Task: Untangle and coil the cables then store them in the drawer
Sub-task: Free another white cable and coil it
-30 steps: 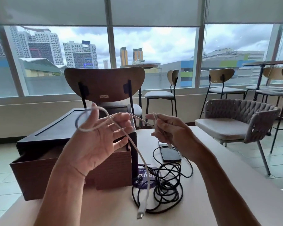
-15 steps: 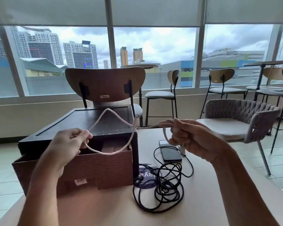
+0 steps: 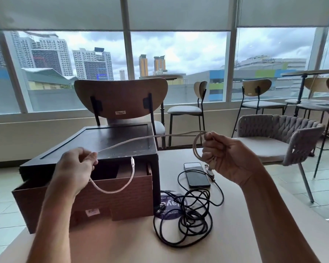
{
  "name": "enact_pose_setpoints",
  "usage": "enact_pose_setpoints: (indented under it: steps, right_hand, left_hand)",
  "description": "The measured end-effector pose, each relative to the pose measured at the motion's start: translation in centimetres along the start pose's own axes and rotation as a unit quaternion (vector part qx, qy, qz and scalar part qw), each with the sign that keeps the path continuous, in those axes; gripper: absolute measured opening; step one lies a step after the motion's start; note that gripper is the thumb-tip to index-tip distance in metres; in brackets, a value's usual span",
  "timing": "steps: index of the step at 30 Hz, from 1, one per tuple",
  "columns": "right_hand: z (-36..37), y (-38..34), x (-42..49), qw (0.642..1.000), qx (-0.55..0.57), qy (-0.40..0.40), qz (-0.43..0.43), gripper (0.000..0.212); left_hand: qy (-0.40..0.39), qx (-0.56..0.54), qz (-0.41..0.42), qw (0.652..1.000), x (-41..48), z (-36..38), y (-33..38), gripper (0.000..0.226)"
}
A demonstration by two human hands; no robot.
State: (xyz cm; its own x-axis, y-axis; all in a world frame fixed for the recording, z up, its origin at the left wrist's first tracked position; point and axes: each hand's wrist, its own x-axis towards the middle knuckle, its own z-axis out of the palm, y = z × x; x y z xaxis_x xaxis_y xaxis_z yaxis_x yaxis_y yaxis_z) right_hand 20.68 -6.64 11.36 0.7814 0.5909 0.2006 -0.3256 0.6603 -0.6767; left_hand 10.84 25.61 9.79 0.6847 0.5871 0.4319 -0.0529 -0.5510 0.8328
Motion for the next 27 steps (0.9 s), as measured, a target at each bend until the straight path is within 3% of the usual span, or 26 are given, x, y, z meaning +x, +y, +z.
enact_pose_setpoints:
  steps: [4, 8, 12, 14, 16, 18, 22, 25, 27]
  right_hand:
    - [-0.4, -0.1, 0.3, 0.997, 0.055, 0.025, -0.042, 0.025]
    - [0.1, -0.1, 0.1, 0.997, 0.043, 0.012, -0.057, 0.031]
    - [1.2, 0.4, 0.3, 0.997, 0.039, -0.010, -0.061, 0.036]
    - [1.6, 0.7, 0.3, 0.998, 0.022, -0.010, -0.060, 0.037]
    - [1.9, 1.0, 0.3, 0.999, -0.003, -0.017, -0.049, 0.035]
    - [2.1, 1.5, 0.4, 0.999, -0.023, -0.034, -0.032, 0.034]
    - [2.5, 2.5, 0.8, 0.996, -0.016, -0.084, 0.003, 0.035]
    - [2.6, 3.4, 1.1, 0.993, -0.004, -0.119, 0.018, 0.036]
    - [2.9, 3.9, 1.2, 0.991, 0.001, -0.131, 0.020, 0.036]
  left_hand:
    - [-0.200, -0.016, 0.050, 0.978, -0.8, -1.0, 0.6, 0.018]
    - [-0.454, -0.031, 0.026, 0.890, -2.5, -1.0, 2.1, 0.021]
    - [-0.538, -0.042, 0.025, 0.842, -3.7, 0.2, 4.4, 0.016]
    - [-0.530, 0.026, 0.017, 0.848, -3.9, 1.0, 4.9, 0.028]
    - [-0.461, 0.140, 0.048, 0.875, -3.6, 1.9, 4.6, 0.034]
    - [-0.372, 0.180, 0.095, 0.906, -3.2, 2.4, 4.6, 0.030]
    - [-0.222, 0.032, 0.172, 0.959, -3.4, 3.8, 6.1, 0.006]
    - [-0.178, -0.064, 0.151, 0.970, -3.9, 5.8, 6.6, 0.033]
    - [-0.174, -0.115, 0.111, 0.972, -4.4, 7.0, 6.7, 0.033]
